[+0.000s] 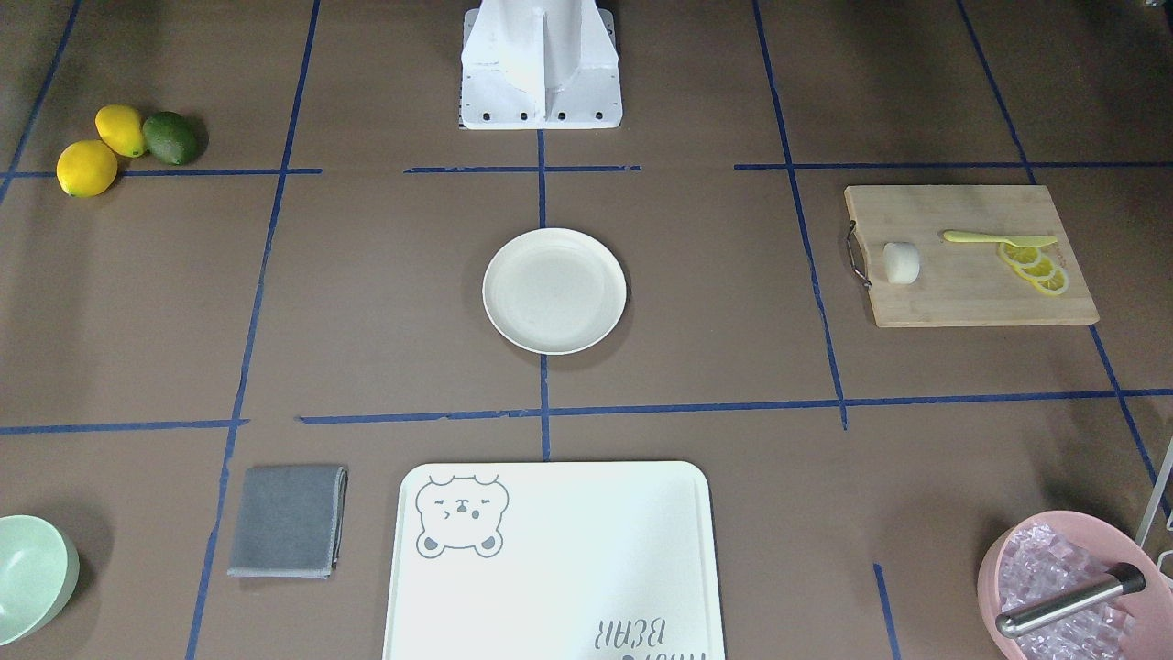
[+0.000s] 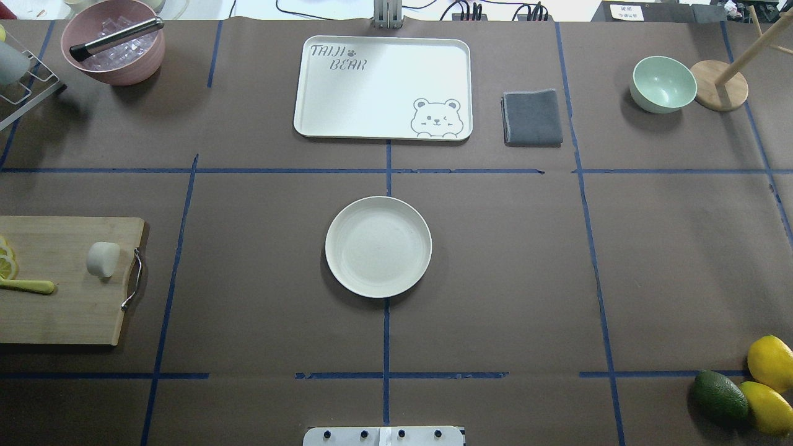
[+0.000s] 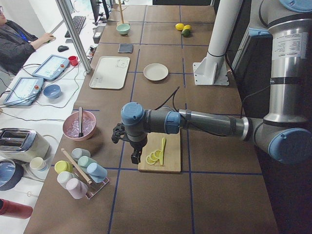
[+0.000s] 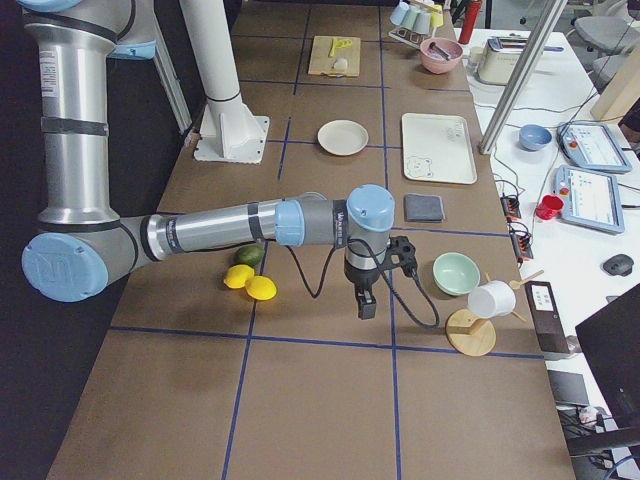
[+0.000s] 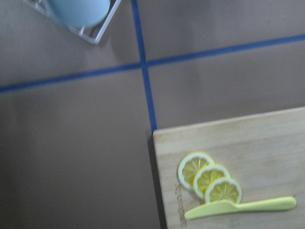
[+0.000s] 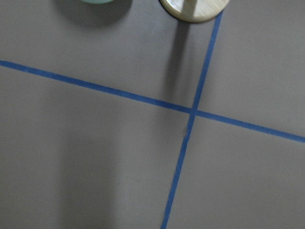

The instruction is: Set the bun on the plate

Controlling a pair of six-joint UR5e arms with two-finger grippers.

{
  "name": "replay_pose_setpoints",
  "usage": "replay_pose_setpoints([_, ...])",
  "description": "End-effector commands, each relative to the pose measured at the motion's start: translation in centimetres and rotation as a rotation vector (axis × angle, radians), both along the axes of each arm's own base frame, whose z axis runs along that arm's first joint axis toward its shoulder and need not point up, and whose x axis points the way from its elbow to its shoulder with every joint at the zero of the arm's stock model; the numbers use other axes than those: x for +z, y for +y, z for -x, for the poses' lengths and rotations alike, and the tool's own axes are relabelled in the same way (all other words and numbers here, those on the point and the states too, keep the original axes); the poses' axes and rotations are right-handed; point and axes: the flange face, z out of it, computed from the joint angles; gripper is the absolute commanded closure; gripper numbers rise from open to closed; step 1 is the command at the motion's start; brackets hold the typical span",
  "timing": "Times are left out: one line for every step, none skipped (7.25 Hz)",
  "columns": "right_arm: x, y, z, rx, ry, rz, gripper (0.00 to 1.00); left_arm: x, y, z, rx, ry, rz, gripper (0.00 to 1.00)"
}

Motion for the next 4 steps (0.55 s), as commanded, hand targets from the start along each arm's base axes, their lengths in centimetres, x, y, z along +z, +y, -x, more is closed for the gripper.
replay_pose_setpoints([0.4,0.6,-0.2,0.008,-0.007,0.014,0.0,-0.6,-1.4,-0.4,0.009,0.009,-0.106,0.0])
replay_pose_setpoints([0.4,0.6,-0.2,0.008,-0.007,0.014,0.0,-0.7,-1.6,-0.5,0.009,0.011,-0.157,0.0])
replay_pose_setpoints([0.4,0.6,-0.2,0.009,-0.007,0.015,0.0,-1.7,-2.1,-2.2,0.041,0.021,-0.236,0.0])
replay_pose_setpoints([0.4,0.6,-0.2,0.009,-0.007,0.015,0.0,-2.2,-2.3,-6.7,0.056,0.04,-0.204,0.0])
